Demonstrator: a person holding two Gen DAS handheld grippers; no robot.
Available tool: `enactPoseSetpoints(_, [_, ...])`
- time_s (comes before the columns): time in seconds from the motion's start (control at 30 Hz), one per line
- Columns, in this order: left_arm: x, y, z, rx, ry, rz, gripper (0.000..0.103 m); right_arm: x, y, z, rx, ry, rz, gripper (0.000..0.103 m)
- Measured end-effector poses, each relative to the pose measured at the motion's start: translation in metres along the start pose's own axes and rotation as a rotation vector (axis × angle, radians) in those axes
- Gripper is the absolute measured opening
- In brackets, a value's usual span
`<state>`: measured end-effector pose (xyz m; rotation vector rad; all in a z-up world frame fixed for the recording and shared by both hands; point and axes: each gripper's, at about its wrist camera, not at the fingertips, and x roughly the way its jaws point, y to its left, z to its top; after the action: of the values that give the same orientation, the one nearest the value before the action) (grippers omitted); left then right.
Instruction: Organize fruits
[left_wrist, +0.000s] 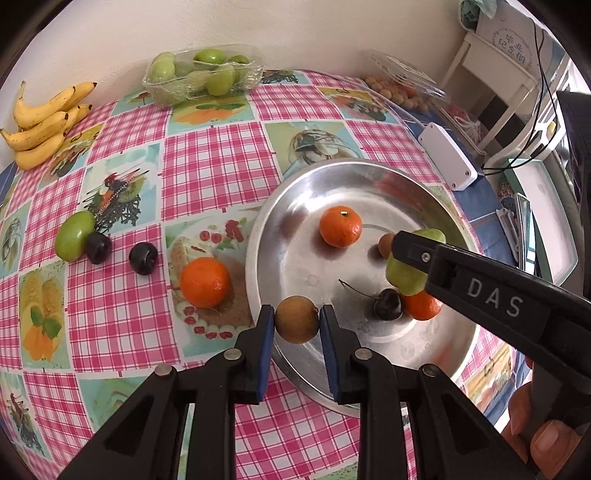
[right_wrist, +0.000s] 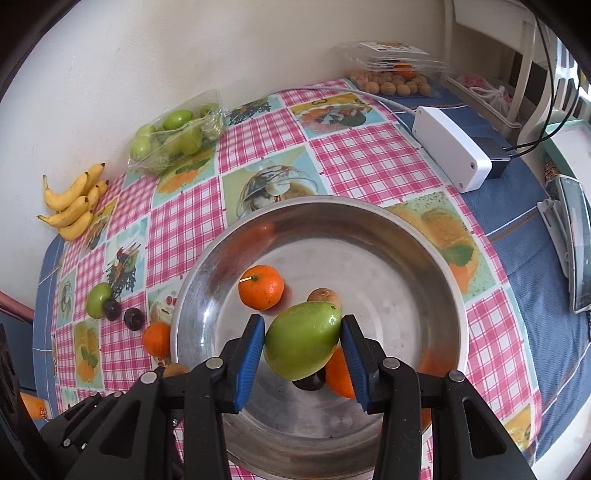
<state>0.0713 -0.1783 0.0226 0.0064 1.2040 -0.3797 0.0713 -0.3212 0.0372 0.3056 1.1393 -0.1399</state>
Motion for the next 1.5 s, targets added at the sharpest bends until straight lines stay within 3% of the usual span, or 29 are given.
enactPoseSetpoints(0.87, [0.01,-0.007,-0.005,0.011,0.043,-0.011,0.026,0.021,0.01,-0.003,-0.022,0.049,-0.002,0.046])
enactPoseSetpoints(0.93, [0.01,-0.007,-0.005,0.009,0.043,-0.012,0.027,0.02,0.01,-0.002,-0.025,0.045,-0.001,0.049])
enactPoseSetpoints(1.0, [0.009,-0.007,-0.005,0.005,0.046,-0.021,0.029,0.017,0.011,-0.001,-0.029,0.036,-0.001,0.06])
enactPoseSetpoints(1.13, [0.004,-0.006,-0.004,0.004,0.038,-0.023,0.031,0.011,0.011,0.001,-0.037,0.02,-0.001,0.062])
enactPoseSetpoints(1.33, [-0.005,0.013,0.002,-0.064,0.011,-0.019,0.033,0.007,0.008,0.001,-0.029,0.008,-0.007,0.063])
enactPoseSetpoints(1.5, [-0.009,0.049,0.005,-0.193,-0.015,0.042,0.033,0.009,0.006,0.0,-0.029,0.018,-0.012,0.063])
